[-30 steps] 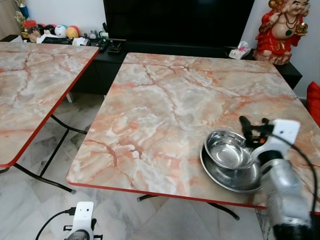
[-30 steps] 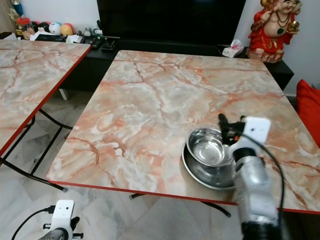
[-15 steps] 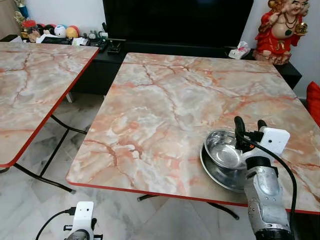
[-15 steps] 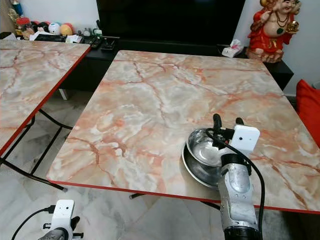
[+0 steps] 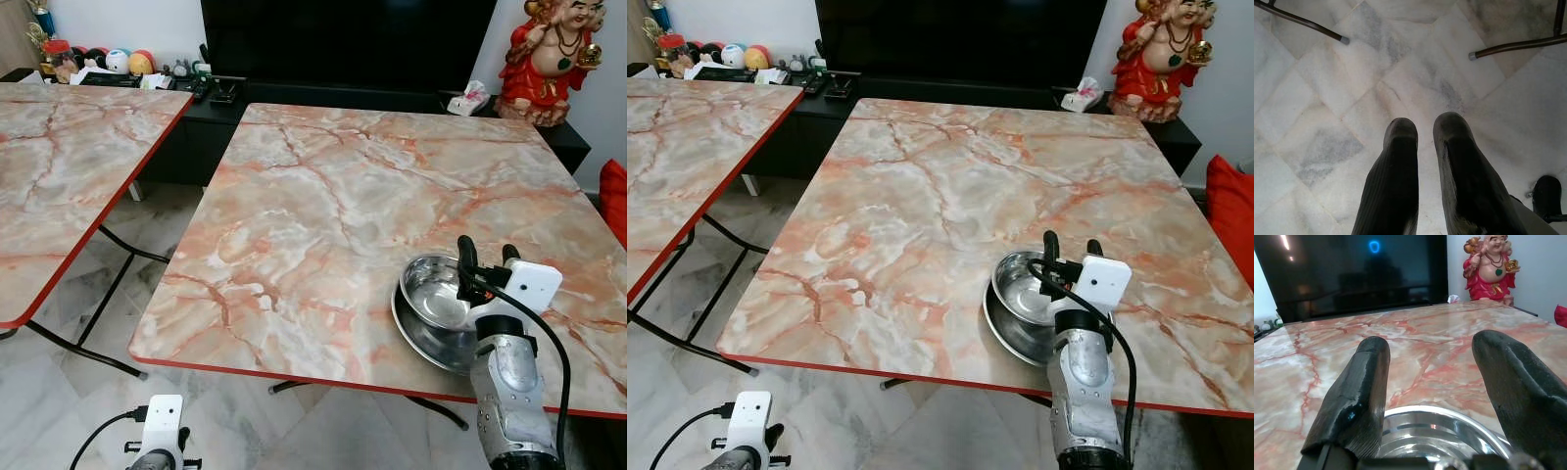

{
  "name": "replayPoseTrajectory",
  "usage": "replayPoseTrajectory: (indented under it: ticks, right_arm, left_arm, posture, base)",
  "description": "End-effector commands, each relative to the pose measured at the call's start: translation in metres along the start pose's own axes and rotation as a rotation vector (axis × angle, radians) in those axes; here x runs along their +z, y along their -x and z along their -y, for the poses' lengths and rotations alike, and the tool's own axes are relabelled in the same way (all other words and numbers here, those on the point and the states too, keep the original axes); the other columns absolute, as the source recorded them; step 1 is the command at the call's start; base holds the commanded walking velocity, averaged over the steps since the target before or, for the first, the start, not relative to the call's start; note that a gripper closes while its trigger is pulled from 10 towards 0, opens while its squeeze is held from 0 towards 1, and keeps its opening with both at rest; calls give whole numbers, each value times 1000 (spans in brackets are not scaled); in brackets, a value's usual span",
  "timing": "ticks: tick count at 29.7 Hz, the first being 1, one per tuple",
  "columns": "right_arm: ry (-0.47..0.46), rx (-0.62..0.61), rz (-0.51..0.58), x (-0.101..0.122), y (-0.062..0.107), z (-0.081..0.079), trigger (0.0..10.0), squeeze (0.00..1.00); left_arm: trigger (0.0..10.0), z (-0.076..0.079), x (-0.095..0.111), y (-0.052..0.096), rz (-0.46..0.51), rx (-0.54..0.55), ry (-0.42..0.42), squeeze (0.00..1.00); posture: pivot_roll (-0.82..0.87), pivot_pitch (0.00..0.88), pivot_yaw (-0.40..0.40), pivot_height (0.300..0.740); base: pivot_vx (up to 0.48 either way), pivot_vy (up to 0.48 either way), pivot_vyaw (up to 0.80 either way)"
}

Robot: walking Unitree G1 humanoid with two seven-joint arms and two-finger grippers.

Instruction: Setting the table

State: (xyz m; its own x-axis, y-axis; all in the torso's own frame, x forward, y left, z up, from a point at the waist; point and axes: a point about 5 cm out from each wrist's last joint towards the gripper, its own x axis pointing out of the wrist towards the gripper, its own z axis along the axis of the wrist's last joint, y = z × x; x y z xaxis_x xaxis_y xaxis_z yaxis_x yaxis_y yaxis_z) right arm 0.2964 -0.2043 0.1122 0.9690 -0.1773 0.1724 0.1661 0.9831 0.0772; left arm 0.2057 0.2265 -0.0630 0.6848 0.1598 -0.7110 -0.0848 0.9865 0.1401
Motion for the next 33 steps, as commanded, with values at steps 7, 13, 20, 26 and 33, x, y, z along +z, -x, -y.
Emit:
replayPoseTrajectory:
  ticks: [7, 13, 20, 26, 33]
  right_arm:
    - [-5, 21, 31, 7, -7, -6, 10000, 0]
    - [-8, 38, 36, 8, -9, -11, 10000, 0]
    - [-10, 54, 51, 11, -12, -15, 10000, 0]
    - [-9, 63, 56, 12, -12, -18, 10000, 0]
    - [-10, 68, 66, 15, -15, -20, 10000, 0]
  left_arm:
    - [10000, -3, -6, 1, -23, 2, 8, 0]
    - [10000, -4, -9, 2, -33, 4, 11, 0]
    - [10000, -4, -12, 3, -40, 3, 8, 0]
    - [10000, -4, -12, 3, -41, 3, 5, 0]
    - [10000, -5, -9, 2, -37, 4, 8, 0]
  posture:
    - [56, 0, -33, 740]
    - [62, 0, -37, 740]
    - [64, 0, -37, 740]
    - [65, 0, -36, 740]
    - [70, 0, -33, 740]
  base:
    - [0, 207, 0]
    - [0, 396, 0]
    - [0, 480, 0]
    - [0, 480, 0]
    - [0, 480, 0]
